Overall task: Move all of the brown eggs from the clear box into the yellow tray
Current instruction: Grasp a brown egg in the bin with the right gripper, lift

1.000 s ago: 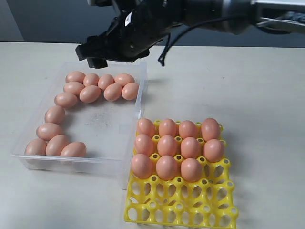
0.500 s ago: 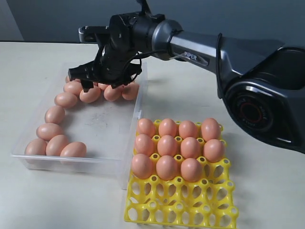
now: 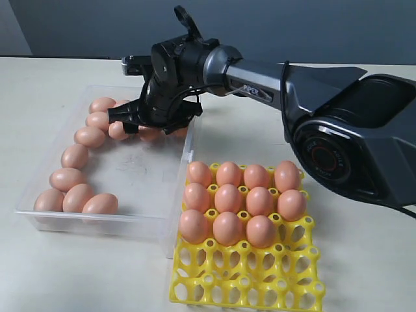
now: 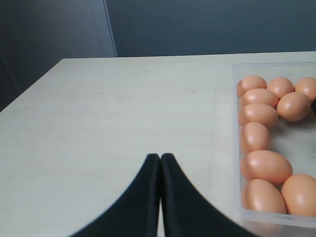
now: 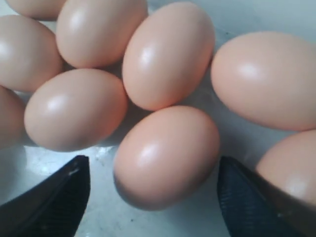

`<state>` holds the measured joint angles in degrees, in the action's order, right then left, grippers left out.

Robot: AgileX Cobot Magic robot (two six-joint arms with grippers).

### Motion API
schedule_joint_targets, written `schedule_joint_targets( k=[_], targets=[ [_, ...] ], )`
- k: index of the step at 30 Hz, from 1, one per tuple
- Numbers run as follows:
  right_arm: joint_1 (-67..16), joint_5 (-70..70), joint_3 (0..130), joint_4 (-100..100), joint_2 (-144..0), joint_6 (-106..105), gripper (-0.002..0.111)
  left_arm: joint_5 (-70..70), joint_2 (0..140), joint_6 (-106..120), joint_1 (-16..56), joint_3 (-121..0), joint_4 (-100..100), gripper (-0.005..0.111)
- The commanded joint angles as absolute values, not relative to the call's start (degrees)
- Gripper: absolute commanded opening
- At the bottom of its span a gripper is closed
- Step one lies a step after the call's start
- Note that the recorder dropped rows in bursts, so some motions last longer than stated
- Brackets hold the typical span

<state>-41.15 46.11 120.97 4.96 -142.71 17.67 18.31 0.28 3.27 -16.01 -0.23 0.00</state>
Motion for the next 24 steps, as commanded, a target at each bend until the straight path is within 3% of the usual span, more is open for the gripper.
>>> schedule_joint_targets(
  k=[1,6,11,18,21,23,24],
  targets=[
    [-40.60,45.65,121.27,4.42,-143.52,18.07,0.069,17.69,0.00,3.24,-15.75,0.00,0.00,0.000],
    [-40.60,45.02,121.88,4.42,-143.52,18.07,0.068,17.69,0.00,3.24,-15.75,0.00,0.00,0.000],
    [-40.60,43.13,121.93,4.42,-143.52,21.47,0.046,17.69,0.00,3.24,-15.75,0.00,0.00,0.000],
    [-40.60,43.22,121.93,4.54,-143.52,22.71,0.041,17.69,0.00,3.24,-15.75,0.00,0.00,0.000],
    [-40.60,43.14,121.93,4.80,-143.15,22.51,0.021,17.69,0.00,3.24,-15.75,0.00,0.00,0.000],
    [-40.85,43.09,121.93,4.80,-142.47,22.52,-0.001,17.69,0.00,3.24,-15.75,0.00,0.00,0.000],
    [-40.97,42.98,121.93,4.62,-142.02,22.25,0.000,17.69,0.00,3.24,-15.75,0.00,0.00,0.000]
  ],
)
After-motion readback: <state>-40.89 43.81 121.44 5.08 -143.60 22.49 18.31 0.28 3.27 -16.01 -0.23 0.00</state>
